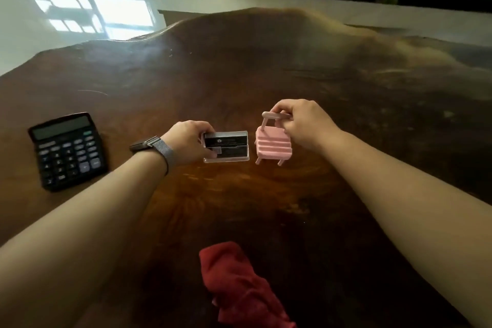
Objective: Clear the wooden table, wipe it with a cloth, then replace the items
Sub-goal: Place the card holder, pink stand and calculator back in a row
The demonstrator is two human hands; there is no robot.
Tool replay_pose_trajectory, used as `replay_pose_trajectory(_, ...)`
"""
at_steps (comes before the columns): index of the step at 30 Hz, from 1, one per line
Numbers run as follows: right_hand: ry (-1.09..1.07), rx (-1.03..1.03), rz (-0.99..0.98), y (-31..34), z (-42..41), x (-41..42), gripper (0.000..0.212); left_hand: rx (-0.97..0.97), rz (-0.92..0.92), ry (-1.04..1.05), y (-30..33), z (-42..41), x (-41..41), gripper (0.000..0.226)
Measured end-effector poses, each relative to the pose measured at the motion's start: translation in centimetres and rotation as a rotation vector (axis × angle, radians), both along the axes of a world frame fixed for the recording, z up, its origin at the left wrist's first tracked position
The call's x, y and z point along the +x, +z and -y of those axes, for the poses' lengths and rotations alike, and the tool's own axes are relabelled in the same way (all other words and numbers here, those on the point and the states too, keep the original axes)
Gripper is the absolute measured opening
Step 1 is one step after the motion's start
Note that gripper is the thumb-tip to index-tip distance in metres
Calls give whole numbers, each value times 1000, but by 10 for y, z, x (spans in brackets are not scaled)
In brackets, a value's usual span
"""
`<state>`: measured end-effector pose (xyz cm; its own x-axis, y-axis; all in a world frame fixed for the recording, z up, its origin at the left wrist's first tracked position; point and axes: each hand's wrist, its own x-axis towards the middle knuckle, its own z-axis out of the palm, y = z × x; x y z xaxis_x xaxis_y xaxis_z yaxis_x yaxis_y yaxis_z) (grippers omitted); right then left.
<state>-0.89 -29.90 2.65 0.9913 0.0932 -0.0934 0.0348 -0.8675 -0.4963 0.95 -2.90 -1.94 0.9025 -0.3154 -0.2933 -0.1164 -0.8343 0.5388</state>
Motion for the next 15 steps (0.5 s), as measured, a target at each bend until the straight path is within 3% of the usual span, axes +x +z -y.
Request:
replay_pose_trajectory(11, 28, -3, -11, -23, 1, -1, 26, 33, -55, 15, -29, 3, 4, 38)
replay_pose_trajectory(15, 23, -48, -45, -19, 1, -3, 42, -11, -50, 50, -30, 3, 0, 52)
